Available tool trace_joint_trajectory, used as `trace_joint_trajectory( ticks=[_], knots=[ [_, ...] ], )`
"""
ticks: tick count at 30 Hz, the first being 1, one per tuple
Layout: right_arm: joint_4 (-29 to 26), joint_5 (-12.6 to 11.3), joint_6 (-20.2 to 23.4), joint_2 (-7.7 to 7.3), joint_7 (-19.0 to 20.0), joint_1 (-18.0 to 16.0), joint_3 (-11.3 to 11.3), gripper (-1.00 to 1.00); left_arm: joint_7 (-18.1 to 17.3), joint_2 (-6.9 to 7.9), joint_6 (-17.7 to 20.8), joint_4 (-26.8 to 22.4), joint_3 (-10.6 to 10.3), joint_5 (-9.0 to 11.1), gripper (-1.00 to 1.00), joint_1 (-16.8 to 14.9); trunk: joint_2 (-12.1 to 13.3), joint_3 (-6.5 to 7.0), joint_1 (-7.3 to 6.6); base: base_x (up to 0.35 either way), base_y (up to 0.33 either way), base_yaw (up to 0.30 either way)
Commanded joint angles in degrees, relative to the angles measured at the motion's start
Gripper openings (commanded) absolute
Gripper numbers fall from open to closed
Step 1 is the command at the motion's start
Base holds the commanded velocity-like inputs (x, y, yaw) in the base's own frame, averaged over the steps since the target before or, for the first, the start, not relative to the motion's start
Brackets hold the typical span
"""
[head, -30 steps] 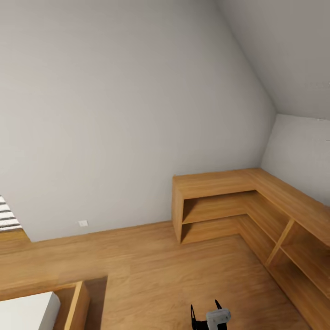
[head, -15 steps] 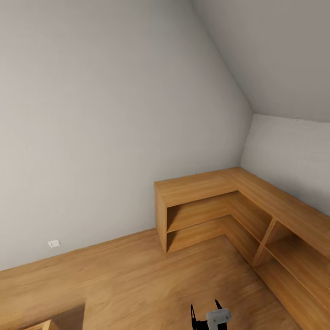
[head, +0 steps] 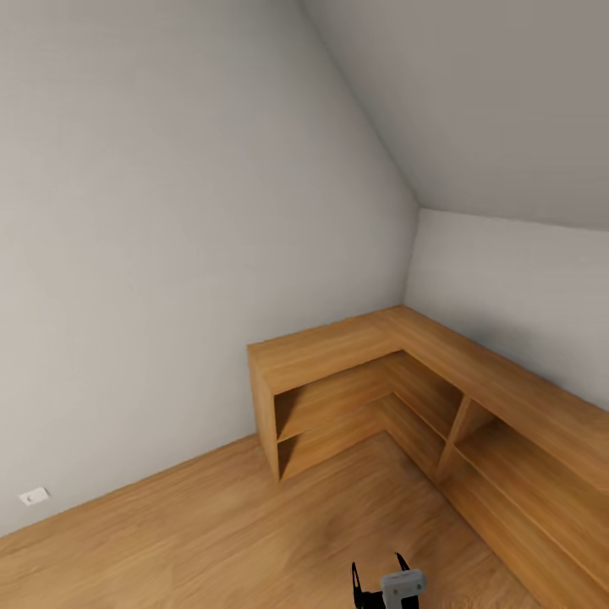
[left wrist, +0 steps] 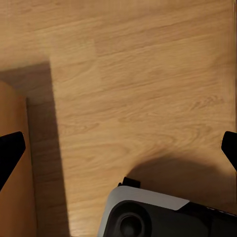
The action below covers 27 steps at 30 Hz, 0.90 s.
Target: In the bedroom, organize the workspace by keeping the computer under the desk, ensuring the monitor is on the desk, placing the keyboard on the desk next to the monitor, placing the mouse on the desk next to the keyboard, moving the folder from the swivel chair onto the desk next to the mouse, stacking the notebook on top of the folder with the pen on top of the notebook, and positioning the swivel chair next to the desk.
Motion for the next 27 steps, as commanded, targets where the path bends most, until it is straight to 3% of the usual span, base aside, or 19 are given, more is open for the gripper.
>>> trace_joint_trajectory(
  ticks=[1, 16, 27],
  knots=[
    [0.1, -0.2, -0.1, 0.04, -0.3, 0.0, 0.5, 1.0, 0.1, 0.0, -0.2, 0.0, -0.2, 0.3, 1.0, 0.0, -0.1, -0.13, 0.04, 0.026, 0.0, -0.297],
    [0.0, -0.6, -0.1, 0.04, -0.5, -0.1, 0.1, 1.0, 0.1, 0.01, -0.2, 0.0, -0.2, 0.3, 1.0, 0.0, -0.1, -0.13, 0.04, 0.007, 0.0, -0.299],
    [-0.2, -3.0, -0.1, 0.05, -0.5, -0.1, -2.3, 1.0, 0.1, 0.01, -0.2, 0.0, -0.2, 0.3, 1.0, 0.0, -0.1, -0.13, 0.04, 0.076, 0.0, -0.3]
  ],
)
